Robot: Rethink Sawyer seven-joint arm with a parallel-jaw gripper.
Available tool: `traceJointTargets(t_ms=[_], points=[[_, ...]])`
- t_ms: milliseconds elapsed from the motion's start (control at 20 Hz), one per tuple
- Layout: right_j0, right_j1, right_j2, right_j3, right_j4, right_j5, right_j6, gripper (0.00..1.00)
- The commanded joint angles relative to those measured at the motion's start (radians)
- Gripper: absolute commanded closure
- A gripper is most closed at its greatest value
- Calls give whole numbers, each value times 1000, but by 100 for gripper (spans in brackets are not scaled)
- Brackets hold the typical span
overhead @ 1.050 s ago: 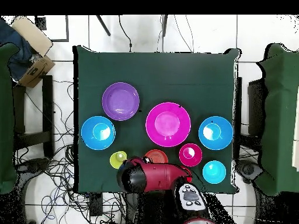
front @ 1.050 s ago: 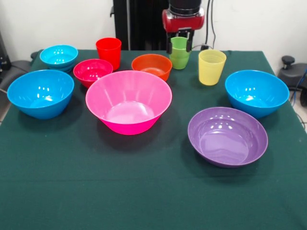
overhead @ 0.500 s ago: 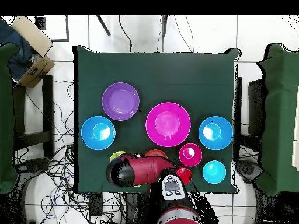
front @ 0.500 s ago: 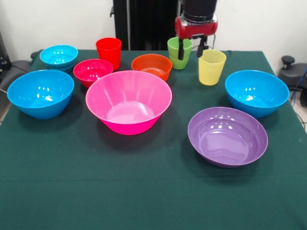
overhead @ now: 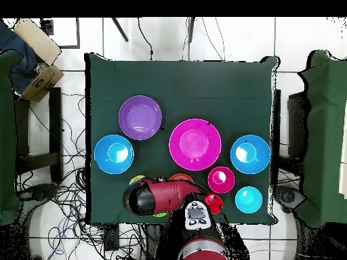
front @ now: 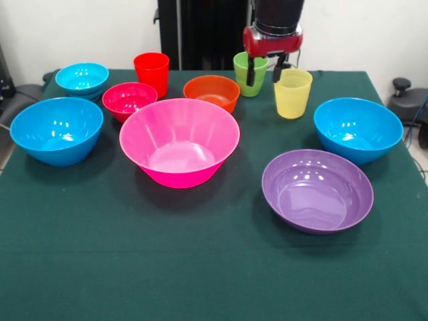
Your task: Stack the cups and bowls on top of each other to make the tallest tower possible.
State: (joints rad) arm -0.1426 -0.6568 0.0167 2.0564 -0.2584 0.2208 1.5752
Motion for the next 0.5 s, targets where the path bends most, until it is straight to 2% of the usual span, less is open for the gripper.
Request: traceJointTargets(t_ms=[50, 200, 350, 500], points=[[-19, 62, 37, -28, -107, -44, 47, 0], [-37, 58, 51, -22, -123, -30, 38, 0], [-34, 50, 48, -43, -119, 56, 24, 0], [-9, 48, 37, -82, -87, 135, 41, 0]])
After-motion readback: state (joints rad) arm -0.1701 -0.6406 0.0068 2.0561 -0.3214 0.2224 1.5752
